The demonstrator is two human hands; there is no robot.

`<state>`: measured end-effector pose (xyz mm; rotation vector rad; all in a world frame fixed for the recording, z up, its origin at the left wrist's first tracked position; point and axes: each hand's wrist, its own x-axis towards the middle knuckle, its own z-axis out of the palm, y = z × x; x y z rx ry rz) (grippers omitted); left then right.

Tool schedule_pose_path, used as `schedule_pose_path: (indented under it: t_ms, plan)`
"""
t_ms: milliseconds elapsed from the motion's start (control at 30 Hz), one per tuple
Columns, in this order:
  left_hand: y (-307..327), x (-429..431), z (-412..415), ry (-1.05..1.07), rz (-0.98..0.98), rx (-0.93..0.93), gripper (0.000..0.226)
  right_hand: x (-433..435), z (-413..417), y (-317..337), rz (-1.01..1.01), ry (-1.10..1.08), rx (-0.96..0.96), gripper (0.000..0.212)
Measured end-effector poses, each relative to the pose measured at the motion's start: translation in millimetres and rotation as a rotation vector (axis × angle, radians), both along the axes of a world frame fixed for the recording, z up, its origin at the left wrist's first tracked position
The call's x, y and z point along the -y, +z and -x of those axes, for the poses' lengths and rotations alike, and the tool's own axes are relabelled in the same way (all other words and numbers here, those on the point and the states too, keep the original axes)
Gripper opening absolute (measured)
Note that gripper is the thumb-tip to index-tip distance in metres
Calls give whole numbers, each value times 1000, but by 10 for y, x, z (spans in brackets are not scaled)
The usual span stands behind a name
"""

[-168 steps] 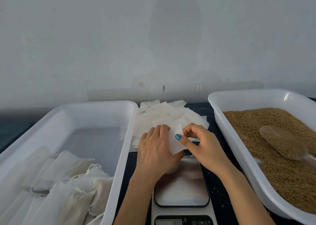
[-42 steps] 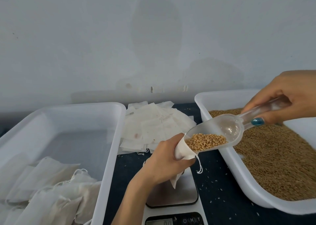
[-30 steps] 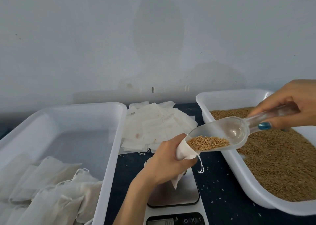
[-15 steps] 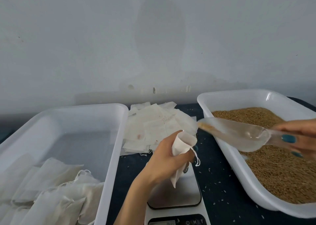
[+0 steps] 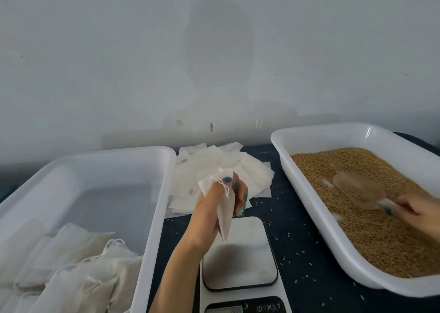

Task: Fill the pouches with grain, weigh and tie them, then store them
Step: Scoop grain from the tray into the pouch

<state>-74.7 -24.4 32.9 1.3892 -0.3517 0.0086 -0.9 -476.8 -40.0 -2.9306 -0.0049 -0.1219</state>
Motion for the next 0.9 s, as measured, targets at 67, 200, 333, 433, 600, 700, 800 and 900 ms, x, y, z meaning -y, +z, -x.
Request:
schedule_pose_path:
  t_ms: [67, 200, 333, 433, 600, 700, 800, 900]
  plan:
    - [1, -6, 6, 59, -121, 16, 24, -273, 81, 304, 156, 61, 94, 38]
    - [15, 52, 36, 156, -296, 51, 26, -1157, 607, 996, -20, 265, 155, 42]
    - [83, 132, 75, 287, -492, 171, 29, -2072, 1029, 1200, -285, 524, 112, 41]
    - [131, 166, 166, 292, -564, 202, 29, -2568, 1135, 1042, -386, 573, 114, 50]
    - [76, 172, 268, 270, -593, 112, 34, -2917, 979, 775, -513, 480, 286, 10]
    - [-27, 89, 252, 269, -623, 79, 55, -2911, 865, 587, -629, 433, 275, 21]
    - [-153, -44, 227, 291, -722, 23, 42, -2884, 798, 398, -698, 390, 228, 27]
    - [-260, -153, 216, 303, -778, 24, 11, -2863, 764, 270, -732, 380, 167, 23]
